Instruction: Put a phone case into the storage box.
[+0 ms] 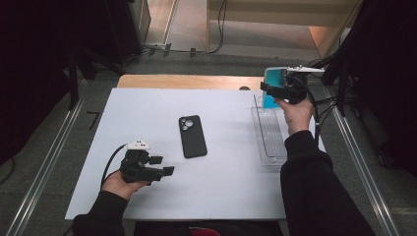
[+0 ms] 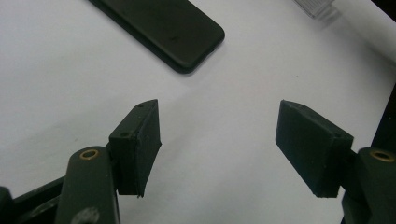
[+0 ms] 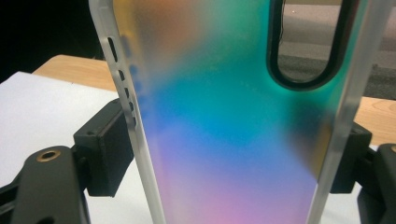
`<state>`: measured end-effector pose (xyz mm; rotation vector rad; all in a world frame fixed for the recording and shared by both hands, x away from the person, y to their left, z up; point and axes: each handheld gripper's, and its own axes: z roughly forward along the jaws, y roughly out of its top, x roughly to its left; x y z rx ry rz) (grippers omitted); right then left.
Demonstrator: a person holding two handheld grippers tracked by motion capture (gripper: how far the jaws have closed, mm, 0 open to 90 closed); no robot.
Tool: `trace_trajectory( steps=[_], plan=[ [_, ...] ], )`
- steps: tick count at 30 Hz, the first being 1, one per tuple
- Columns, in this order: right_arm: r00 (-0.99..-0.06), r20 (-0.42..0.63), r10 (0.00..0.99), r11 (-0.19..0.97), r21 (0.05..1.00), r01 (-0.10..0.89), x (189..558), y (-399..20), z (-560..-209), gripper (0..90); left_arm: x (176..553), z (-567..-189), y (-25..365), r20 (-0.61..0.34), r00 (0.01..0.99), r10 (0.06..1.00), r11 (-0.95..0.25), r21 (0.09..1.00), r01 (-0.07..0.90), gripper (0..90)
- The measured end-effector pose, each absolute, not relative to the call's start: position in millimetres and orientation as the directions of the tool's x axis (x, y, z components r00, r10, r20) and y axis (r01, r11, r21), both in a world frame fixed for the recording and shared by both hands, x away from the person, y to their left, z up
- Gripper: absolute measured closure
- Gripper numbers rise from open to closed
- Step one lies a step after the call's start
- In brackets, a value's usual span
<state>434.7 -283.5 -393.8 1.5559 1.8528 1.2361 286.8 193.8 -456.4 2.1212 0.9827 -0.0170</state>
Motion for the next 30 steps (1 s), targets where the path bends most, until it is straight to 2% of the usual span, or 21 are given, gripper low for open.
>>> trace_trajectory(
  steps=[11, 25, 30],
  plan=[
    [-0.224, 0.224, 0.949, -0.041, 0.787, 0.615, 465, -287, -422, 17.3, 290, -460, 193, -0.323, 0.697, 0.64, -0.394, 0.641, 0.659, 31.0],
    [-0.197, 0.246, 0.949, -0.044, 0.723, 0.689, 481, -281, -452, 16.7, 289, -459, 193, -0.322, 0.7, 0.638, -0.396, 0.642, 0.656, 31.0],
    [-0.199, 0.24, 0.95, -0.039, 0.726, 0.686, 483, -280, -455, 16.9, 290, -459, 194, -0.321, 0.7, 0.638, -0.398, 0.64, 0.657, 31.0]
  ],
)
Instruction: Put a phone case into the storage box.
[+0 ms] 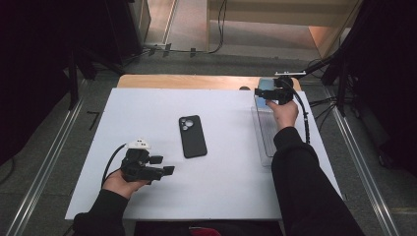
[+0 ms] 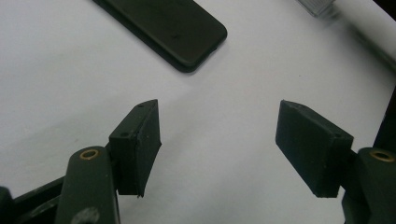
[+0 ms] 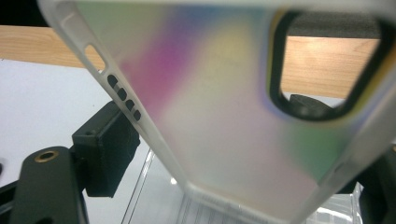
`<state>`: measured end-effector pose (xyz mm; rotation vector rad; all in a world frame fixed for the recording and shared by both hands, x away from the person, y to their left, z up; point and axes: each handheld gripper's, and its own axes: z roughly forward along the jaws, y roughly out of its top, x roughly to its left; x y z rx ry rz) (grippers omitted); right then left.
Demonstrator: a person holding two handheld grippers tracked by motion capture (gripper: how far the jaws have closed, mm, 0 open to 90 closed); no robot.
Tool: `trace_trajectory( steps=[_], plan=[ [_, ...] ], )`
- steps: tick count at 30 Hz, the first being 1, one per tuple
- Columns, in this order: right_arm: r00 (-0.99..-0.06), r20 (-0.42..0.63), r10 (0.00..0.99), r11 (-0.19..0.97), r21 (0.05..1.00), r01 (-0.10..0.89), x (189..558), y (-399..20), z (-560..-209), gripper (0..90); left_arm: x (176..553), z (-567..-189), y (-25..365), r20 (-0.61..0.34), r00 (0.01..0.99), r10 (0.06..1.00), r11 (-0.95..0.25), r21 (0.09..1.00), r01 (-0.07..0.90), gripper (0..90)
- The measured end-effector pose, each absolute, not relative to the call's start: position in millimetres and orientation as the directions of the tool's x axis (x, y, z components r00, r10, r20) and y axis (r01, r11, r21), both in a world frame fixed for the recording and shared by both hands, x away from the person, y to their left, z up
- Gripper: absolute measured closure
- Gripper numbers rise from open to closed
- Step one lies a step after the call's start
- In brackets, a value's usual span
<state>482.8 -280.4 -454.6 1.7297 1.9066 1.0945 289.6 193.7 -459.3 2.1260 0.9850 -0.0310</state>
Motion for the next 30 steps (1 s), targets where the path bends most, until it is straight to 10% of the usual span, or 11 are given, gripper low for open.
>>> trace_trajectory(
  steps=[30],
  plan=[
    [-0.185, 0.246, 0.951, -0.042, 0.7, 0.713, 481.6, -282.8, -446.6, 0.0, 290.0, -459.6, 194.3, -0.323, 0.697, 0.64, -0.397, 0.638, 0.66, 31.0]
  ],
)
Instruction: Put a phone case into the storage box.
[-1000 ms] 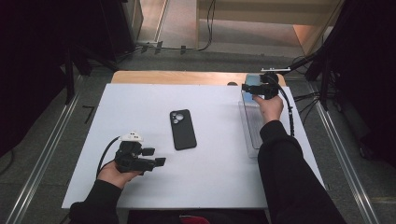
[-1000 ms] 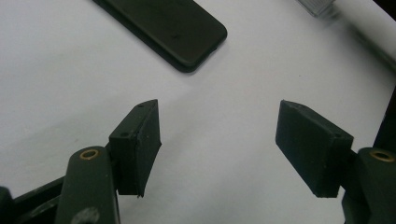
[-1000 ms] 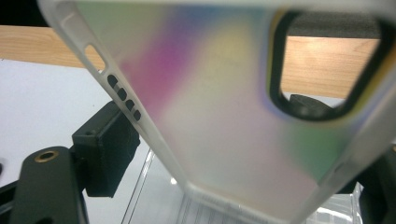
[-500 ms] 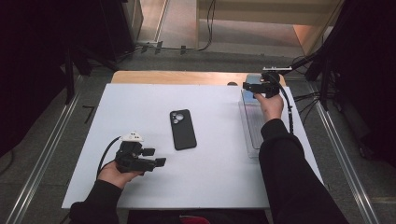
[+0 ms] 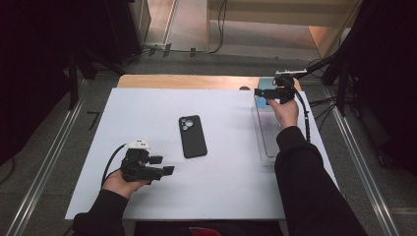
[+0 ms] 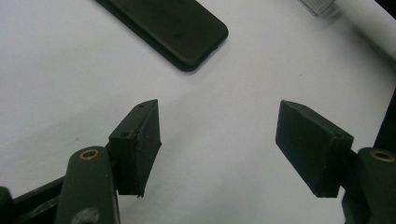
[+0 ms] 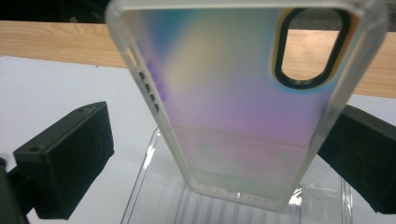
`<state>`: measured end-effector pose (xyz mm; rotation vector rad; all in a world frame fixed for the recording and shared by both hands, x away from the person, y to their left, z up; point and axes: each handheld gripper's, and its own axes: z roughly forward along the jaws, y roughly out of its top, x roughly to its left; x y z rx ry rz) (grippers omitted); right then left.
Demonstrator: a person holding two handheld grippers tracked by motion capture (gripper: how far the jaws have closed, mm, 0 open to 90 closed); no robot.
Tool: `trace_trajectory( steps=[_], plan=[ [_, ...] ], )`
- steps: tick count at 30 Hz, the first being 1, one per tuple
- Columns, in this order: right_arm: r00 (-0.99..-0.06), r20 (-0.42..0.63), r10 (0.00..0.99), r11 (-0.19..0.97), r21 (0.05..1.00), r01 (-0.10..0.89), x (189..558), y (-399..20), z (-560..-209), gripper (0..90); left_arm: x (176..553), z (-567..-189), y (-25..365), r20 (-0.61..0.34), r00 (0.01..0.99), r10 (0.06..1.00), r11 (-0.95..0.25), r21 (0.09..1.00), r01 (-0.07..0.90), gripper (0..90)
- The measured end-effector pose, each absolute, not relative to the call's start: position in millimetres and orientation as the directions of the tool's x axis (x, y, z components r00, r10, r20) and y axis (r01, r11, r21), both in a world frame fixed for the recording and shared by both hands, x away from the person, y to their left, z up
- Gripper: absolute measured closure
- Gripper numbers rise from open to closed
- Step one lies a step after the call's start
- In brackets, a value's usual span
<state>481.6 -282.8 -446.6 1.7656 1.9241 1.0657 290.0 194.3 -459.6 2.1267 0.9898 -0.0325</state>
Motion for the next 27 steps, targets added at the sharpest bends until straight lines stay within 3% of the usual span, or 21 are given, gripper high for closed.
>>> trace_trajectory(
  steps=[13, 18, 27],
  plan=[
    [-0.189, 0.245, 0.951, -0.03, 0.681, 0.732, 460, -289, -428, 0.0, 292, -460, 194, -0.327, 0.693, 0.642, -0.394, 0.635, 0.665, 31.0],
    [-0.229, 0.222, 0.948, 0.017, 0.683, 0.73, 442, -281, -417, 0.0, 292, -459, 193, -0.327, 0.694, 0.641, -0.395, 0.635, 0.664, 30.9],
    [-0.288, 0.285, 0.914, 0.017, 0.684, 0.73, 409, -278, -411, 0.0, 295, -459, 193, -0.333, 0.692, 0.641, -0.389, 0.636, 0.666, 30.9]
  ],
)
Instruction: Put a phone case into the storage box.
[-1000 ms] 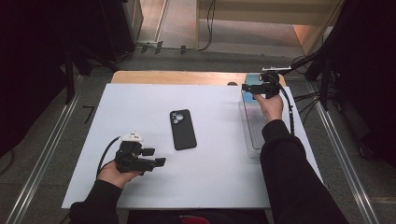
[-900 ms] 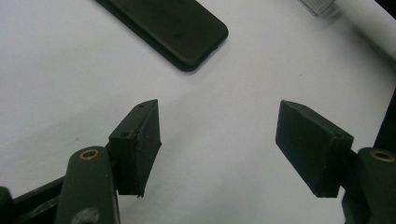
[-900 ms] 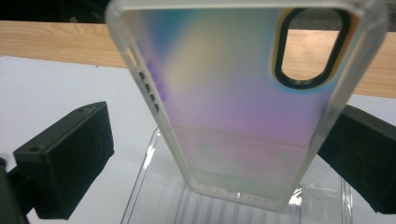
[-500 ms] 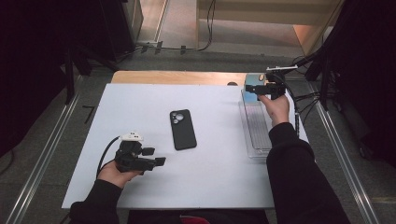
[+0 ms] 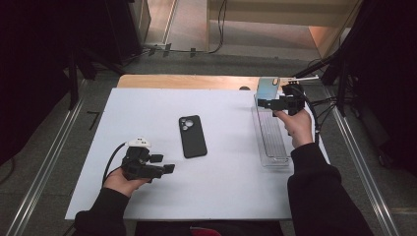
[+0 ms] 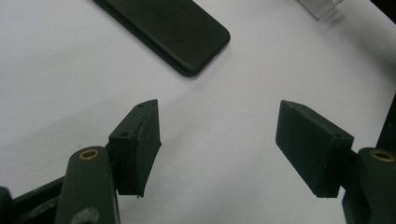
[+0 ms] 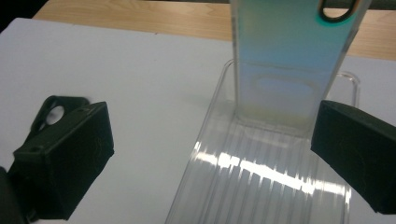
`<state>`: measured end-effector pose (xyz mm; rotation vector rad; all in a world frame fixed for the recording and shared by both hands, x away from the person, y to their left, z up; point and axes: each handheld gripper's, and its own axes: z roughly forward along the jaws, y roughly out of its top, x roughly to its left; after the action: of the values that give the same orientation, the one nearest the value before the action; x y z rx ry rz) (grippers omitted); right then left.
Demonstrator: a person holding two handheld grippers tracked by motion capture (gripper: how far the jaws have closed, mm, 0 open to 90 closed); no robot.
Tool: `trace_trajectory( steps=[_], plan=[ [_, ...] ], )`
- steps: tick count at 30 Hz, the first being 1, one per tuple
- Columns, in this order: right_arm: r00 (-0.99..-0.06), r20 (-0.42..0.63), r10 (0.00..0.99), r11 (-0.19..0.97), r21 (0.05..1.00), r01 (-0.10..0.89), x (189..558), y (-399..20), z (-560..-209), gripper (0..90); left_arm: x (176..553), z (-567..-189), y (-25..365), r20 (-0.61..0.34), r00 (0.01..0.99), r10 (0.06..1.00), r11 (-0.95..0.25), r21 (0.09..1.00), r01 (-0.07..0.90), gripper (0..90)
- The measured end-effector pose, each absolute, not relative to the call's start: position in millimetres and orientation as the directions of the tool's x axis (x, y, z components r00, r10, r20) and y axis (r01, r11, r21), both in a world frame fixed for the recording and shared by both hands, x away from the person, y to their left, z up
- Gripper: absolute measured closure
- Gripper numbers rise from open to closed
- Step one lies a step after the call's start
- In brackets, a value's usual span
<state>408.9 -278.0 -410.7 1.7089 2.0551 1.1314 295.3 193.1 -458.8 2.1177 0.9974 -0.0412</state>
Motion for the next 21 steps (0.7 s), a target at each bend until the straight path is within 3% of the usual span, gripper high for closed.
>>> trace_trajectory(
  steps=[12, 20, 21],
  plan=[
    [-0.366, 0.28, 0.887, 0.081, 0.688, 0.721, 374, -268, -408, 0.0, 300, -455, 193, -0.338, 0.699, 0.63, -0.385, 0.647, 0.659, 30.9],
    [-0.465, 0.276, 0.841, 0.161, 0.693, 0.702, 348, -261, -405, 0.0, 303, -453, 191, -0.34, 0.707, 0.62, -0.39, 0.648, 0.654, 30.9],
    [-0.471, 0.276, 0.838, 0.165, 0.694, 0.7, 345, -260, -405, 4.2, 303, -453, 190, -0.342, 0.707, 0.619, -0.39, 0.648, 0.654, 30.9]
  ],
)
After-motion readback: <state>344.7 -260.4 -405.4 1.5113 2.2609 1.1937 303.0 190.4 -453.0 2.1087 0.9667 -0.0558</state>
